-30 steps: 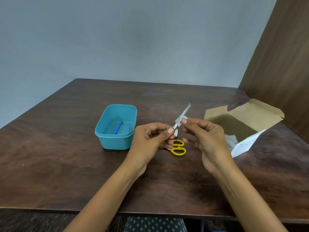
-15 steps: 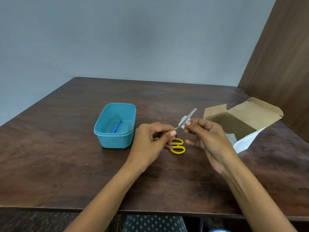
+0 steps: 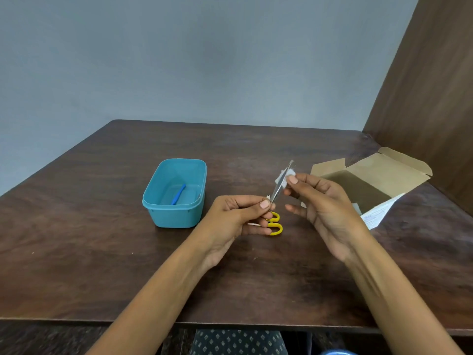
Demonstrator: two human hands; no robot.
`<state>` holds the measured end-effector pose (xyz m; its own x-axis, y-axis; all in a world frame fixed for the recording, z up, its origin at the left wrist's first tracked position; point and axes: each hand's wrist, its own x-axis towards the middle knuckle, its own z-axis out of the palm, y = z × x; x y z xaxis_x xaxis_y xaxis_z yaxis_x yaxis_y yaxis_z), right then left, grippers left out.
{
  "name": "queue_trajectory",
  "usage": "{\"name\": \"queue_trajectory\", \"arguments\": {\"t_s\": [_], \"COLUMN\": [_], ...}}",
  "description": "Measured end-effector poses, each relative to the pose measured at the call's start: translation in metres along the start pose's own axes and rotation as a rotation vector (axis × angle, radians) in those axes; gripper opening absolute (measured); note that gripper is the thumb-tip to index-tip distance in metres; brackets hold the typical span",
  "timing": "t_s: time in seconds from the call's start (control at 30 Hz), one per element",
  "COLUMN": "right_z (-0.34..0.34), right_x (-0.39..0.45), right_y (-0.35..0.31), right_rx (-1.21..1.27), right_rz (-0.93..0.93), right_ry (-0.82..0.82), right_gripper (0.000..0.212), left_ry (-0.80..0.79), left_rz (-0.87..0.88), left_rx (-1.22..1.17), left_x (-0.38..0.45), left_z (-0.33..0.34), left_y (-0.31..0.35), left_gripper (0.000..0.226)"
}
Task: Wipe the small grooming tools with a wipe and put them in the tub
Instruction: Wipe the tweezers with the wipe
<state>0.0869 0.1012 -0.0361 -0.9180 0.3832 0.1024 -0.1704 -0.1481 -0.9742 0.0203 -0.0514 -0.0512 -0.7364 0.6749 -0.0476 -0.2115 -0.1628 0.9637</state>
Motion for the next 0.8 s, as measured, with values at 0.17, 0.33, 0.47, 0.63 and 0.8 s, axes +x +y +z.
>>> {"name": "queue_trajectory", "arguments": {"t_s": [0.17, 0.33, 0.47, 0.63, 0.8], "right_z": [0.001, 0.0, 0.004, 0.005, 0.005], "right_x": [-0.002, -0.001, -0.002, -0.001, -0.001], "right_y": [0.002, 0.004, 0.006, 0.005, 0.003], "right_rx": [0.002, 0.003, -0.001, -0.013, -0.067], "right_rz": [0.008, 0.033, -0.009, -0.051, -0.073], "right_ry": [-0.089, -0.153, -0.058, 0.09, 0.171], "right_gripper": [0.014, 0.014, 0.013, 0.004, 0.003], "left_ry": [-0.143, -0.165, -0.082, 0.062, 0.129], "left_rz": [-0.308, -0.361, -0.192, 0.096, 0.248], "left_rx": [-0.331, -0.435, -0.234, 0.125, 0.312], "left_x": [0.0, 0.0, -0.001, -0.001, 0.0], "left_z": [-0.003, -0.004, -0.002, 0.0, 0.001], "left_y": [0.006, 0.007, 0.004, -0.003, -0.007], "left_gripper": [0.017, 0.018, 0.021, 0.011, 0.007]}}
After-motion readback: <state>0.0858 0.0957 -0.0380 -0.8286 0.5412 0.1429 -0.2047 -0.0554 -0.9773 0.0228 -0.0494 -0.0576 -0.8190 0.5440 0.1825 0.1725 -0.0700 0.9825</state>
